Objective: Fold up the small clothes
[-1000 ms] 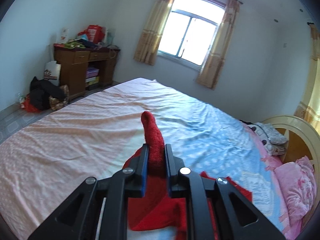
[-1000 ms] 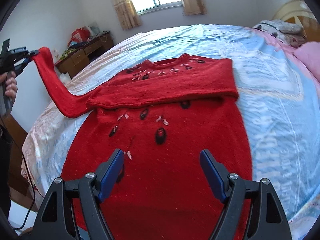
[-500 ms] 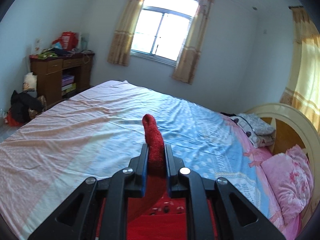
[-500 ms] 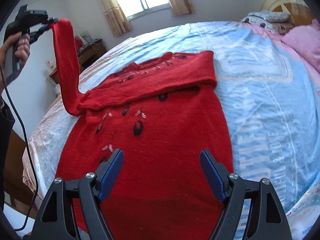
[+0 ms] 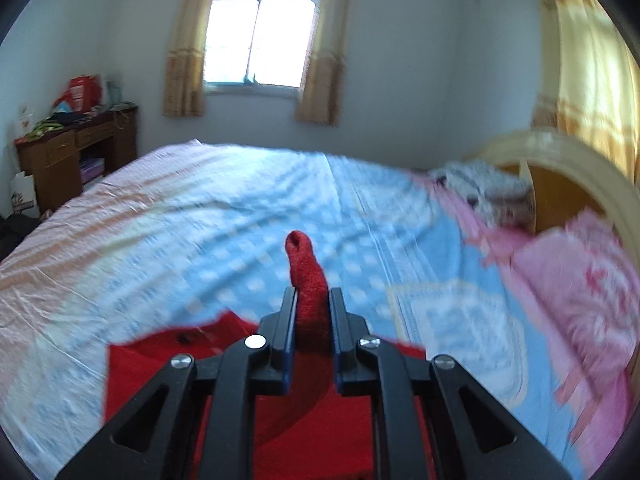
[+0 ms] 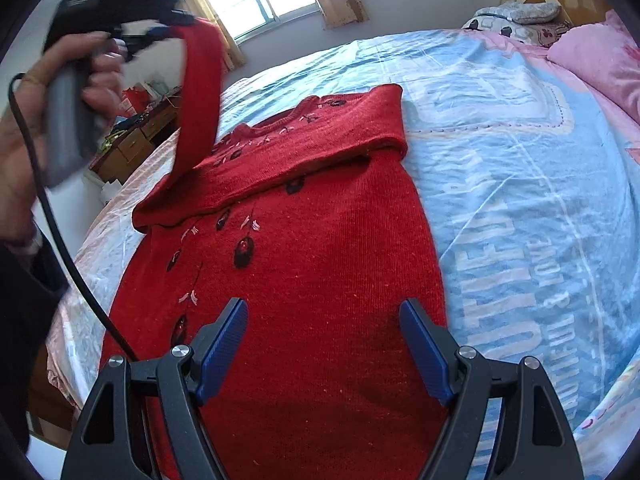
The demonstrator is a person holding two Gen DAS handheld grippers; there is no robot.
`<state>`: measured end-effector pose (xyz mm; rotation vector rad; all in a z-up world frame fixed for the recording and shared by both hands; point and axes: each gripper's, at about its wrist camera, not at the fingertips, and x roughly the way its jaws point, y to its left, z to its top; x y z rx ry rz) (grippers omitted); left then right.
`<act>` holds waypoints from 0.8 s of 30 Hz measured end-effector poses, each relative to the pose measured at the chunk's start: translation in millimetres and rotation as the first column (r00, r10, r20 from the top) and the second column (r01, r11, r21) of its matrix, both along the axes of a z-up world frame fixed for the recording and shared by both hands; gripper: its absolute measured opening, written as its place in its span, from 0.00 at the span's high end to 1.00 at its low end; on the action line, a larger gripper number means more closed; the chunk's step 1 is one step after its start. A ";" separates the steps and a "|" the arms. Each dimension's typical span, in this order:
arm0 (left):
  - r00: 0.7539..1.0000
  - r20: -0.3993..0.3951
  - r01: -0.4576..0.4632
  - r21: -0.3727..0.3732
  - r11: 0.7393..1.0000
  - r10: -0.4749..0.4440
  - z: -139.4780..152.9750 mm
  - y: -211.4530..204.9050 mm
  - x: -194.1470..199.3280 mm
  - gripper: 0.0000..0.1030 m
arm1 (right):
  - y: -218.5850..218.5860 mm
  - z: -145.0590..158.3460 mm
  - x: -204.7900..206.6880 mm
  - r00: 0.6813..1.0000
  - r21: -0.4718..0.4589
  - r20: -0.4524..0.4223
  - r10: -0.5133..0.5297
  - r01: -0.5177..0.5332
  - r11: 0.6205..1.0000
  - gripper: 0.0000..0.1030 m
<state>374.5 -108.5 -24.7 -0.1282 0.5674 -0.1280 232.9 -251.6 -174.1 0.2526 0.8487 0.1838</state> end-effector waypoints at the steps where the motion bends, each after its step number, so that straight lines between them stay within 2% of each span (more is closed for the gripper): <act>1: 1.000 -0.014 0.016 0.022 1.000 -0.016 -10.4 -11.0 0.2 0.85 | 0.3 -0.6 -0.3 1.000 -0.001 0.000 0.001 -0.001 1.000 0.24; 4: 0.997 -0.045 0.071 0.105 0.992 -0.067 -41.2 -40.7 -2.6 0.84 | 0.5 -1.6 -1.2 1.000 -0.009 0.005 -0.001 0.001 1.000 0.24; 5: 0.995 -0.048 0.088 0.131 0.987 -0.082 -46.6 -49.0 -3.7 0.80 | 0.2 -2.3 -1.3 1.000 -0.013 0.007 0.000 0.001 1.000 0.24; 7: 0.991 -0.061 0.128 0.208 0.970 -0.118 -57.4 -63.5 -7.0 0.68 | 0.4 -3.3 -1.1 1.000 -0.023 0.009 0.001 -0.001 1.000 0.24; 8: 0.989 -0.071 0.147 0.242 0.959 -0.133 -60.8 -68.5 -10.9 0.56 | 0.7 -3.3 -1.4 1.000 -0.034 0.014 0.002 -0.002 0.999 0.24; 11: 0.977 -0.052 0.215 0.243 0.946 -0.209 -59.0 -64.0 -30.9 0.50 | 0.4 -3.7 -2.3 1.000 -0.050 0.023 0.003 -0.002 0.999 0.24; 13: 0.974 -0.005 0.217 0.283 0.934 -0.225 -56.7 -52.0 -50.3 0.33 | -1.0 -4.1 -2.6 1.000 -0.046 0.026 0.004 -0.002 0.999 0.24; 15: 0.979 0.042 0.173 0.325 0.930 -0.197 -56.5 -33.2 -66.0 0.19 | -1.1 -3.9 -3.3 1.000 -0.053 0.031 0.004 -0.002 0.999 0.24; 18: 0.991 0.059 0.092 0.381 0.920 -0.123 -66.3 12.0 -82.3 0.15 | 0.7 -4.1 -5.4 0.999 -0.057 0.038 0.007 -0.005 0.998 0.24; 22: 0.999 -0.010 -0.037 0.483 0.875 0.048 -97.6 78.3 -90.2 0.12 | 0.0 1.0 -7.5 0.999 -0.046 0.050 0.002 0.000 0.999 0.24; 24: 0.994 -0.043 -0.064 0.469 0.881 0.095 -107.4 105.1 -94.5 0.12 | -4.8 9.5 -7.8 0.998 -0.028 0.067 -0.021 0.023 0.999 0.24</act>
